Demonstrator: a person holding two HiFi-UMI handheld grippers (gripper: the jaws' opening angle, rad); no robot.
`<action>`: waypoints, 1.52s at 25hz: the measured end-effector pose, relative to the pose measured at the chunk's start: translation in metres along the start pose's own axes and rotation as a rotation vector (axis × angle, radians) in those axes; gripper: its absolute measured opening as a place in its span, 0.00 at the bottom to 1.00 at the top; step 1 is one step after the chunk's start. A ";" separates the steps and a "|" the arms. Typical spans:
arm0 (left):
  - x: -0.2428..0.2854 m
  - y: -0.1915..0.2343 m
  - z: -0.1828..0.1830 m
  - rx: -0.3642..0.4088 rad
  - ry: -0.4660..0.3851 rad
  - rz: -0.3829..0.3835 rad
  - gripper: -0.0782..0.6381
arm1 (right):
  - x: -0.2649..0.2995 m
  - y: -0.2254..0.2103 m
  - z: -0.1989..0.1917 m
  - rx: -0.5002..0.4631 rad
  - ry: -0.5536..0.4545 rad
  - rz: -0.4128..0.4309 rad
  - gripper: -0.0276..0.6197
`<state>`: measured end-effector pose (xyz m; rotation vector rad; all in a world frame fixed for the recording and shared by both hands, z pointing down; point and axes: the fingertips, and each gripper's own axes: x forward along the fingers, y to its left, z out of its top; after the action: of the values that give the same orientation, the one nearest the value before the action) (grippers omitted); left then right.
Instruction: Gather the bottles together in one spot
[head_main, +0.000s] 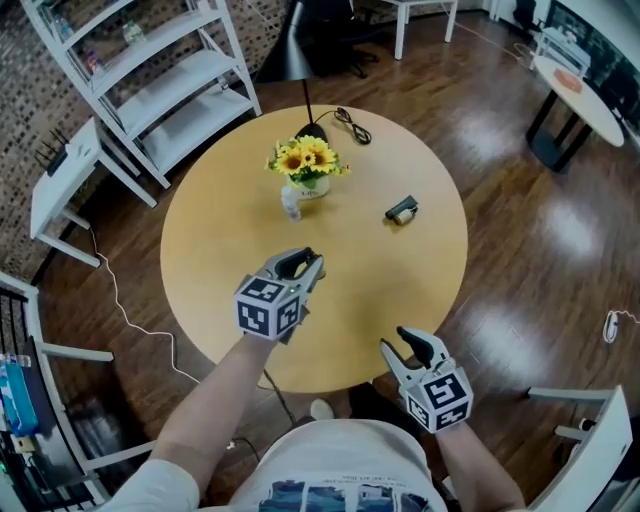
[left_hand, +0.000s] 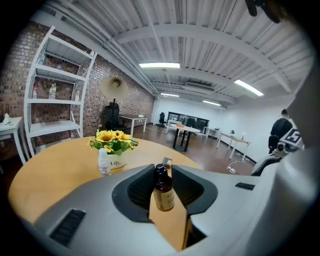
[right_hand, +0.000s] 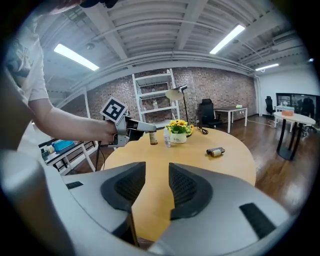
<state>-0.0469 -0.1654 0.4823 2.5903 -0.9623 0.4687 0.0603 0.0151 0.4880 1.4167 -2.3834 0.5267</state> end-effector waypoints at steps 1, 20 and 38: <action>0.015 0.010 0.000 0.000 0.003 0.026 0.25 | 0.003 -0.011 -0.002 0.003 0.011 0.004 0.30; 0.202 0.151 0.002 0.072 -0.091 0.363 0.25 | 0.027 -0.149 -0.046 0.124 0.220 -0.011 0.30; 0.214 0.169 -0.031 0.050 -0.061 0.444 0.26 | 0.037 -0.165 -0.051 0.156 0.247 -0.005 0.30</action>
<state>-0.0135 -0.3930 0.6320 2.4384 -1.5750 0.5288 0.1935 -0.0624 0.5744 1.3326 -2.1822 0.8502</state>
